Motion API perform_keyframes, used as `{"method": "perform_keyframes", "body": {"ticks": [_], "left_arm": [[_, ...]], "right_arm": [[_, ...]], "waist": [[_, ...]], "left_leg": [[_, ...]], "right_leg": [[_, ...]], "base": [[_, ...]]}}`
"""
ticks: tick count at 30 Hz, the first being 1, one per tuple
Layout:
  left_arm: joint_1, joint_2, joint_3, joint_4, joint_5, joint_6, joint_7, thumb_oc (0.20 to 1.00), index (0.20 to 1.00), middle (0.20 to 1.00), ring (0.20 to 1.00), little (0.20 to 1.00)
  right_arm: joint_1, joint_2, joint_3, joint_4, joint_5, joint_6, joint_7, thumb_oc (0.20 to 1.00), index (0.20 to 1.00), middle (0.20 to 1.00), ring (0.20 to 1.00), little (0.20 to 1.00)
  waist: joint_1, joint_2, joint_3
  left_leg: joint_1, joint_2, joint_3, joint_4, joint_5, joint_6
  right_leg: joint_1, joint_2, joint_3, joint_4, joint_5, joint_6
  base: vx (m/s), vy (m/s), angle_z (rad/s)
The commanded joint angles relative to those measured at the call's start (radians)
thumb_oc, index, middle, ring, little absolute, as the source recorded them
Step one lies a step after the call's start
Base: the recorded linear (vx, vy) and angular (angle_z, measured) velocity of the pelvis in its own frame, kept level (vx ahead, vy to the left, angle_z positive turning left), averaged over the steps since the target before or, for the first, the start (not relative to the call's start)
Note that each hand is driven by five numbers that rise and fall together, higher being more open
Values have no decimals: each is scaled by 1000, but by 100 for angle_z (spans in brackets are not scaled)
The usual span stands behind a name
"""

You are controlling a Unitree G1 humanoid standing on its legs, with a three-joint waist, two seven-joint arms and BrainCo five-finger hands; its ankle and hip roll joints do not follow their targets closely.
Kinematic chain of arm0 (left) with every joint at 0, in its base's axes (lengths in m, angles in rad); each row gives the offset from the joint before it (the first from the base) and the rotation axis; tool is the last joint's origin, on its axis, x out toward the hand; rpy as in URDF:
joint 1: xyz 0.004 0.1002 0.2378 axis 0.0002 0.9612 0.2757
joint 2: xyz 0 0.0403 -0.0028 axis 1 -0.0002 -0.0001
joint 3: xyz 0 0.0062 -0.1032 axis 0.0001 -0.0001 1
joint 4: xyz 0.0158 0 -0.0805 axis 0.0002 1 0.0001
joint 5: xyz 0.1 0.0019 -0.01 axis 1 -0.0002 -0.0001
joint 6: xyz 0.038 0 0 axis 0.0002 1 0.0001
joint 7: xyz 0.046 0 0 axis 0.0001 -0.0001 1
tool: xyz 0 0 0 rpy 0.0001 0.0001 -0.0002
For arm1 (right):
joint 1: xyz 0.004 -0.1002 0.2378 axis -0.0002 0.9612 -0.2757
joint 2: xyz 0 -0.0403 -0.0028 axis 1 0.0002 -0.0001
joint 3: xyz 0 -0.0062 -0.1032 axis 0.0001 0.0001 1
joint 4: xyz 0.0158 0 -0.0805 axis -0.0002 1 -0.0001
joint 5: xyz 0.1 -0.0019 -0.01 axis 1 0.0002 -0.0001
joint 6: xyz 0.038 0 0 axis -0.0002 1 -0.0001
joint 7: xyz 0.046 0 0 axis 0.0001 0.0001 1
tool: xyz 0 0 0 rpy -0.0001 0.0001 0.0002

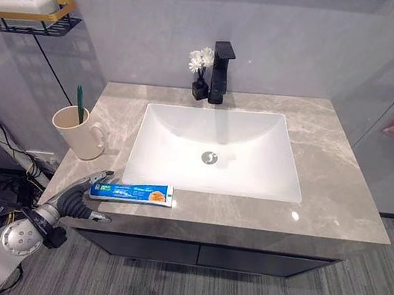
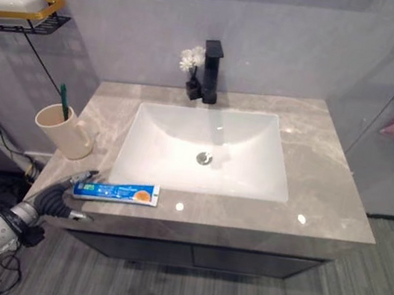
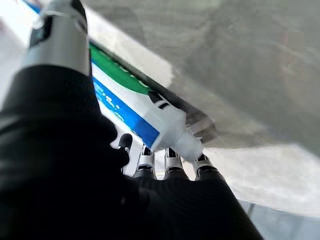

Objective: Put brush and paste in cup on sink, flatten towel.

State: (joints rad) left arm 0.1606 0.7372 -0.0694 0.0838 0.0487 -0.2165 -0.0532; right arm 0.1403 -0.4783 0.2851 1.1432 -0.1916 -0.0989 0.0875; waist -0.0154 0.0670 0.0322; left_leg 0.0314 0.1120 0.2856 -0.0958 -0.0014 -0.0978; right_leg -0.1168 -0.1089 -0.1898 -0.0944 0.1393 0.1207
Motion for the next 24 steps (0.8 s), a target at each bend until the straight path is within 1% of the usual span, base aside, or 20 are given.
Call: {"method": "perform_keyframes", "body": {"ticks": [1, 8, 22, 23, 24], "left_arm": [[-36, 13, 39, 32, 7, 33, 6, 1000, 1000, 1000, 1000, 1000], [-29, -31, 42, 27, 74, 52, 23, 1000, 1000, 1000, 1000, 1000], [-44, -37, 5, 25, 152, 47, 33, 1000, 1000, 1000, 1000, 1000], [-48, -35, -5, 26, 171, 47, 40, 821, 821, 821, 821, 821], [-49, -31, -9, 25, 185, 47, 43, 498, 498, 498, 498, 498]], "right_arm": [[-48, 12, -4, 4, 13, 18, -11, 1000, 1000, 1000, 1000, 1000], [-52, 18, 1, -9, 10, 21, -9, 1000, 1000, 1000, 1000, 1000], [-67, 8, 11, -33, 23, 22, -12, 1000, 1000, 1000, 1000, 1000], [-71, 8, 14, -32, 25, 23, -15, 1000, 1000, 1000, 1000, 1000], [-73, 9, 14, -31, 27, 21, -17, 1000, 1000, 1000, 1000, 1000]], "waist": [[-36, -48, 47], [-34, -47, 56], [-30, -42, 71], [-29, -42, 72], [-29, -41, 73]], "left_leg": [[-14, -10, -19, 9, 32, -2], [-29, -5, -16, 9, 37, -4], [-50, 9, -13, 9, 50, -13], [-50, 10, -13, 9, 49, -14], [-50, 11, -14, 9, 50, -14]], "right_leg": [[50, -106, 38, 7, 38, 105], [32, -102, 39, 7, 35, 101], [5, -90, 47, 7, 28, 92], [5, -89, 48, 7, 26, 92], [6, -88, 47, 7, 25, 91]], "base": [[0, 0, 0], [0, 0, 0], [0, -7, 0], [2, -38, -1], [0, 0, 0]]}}
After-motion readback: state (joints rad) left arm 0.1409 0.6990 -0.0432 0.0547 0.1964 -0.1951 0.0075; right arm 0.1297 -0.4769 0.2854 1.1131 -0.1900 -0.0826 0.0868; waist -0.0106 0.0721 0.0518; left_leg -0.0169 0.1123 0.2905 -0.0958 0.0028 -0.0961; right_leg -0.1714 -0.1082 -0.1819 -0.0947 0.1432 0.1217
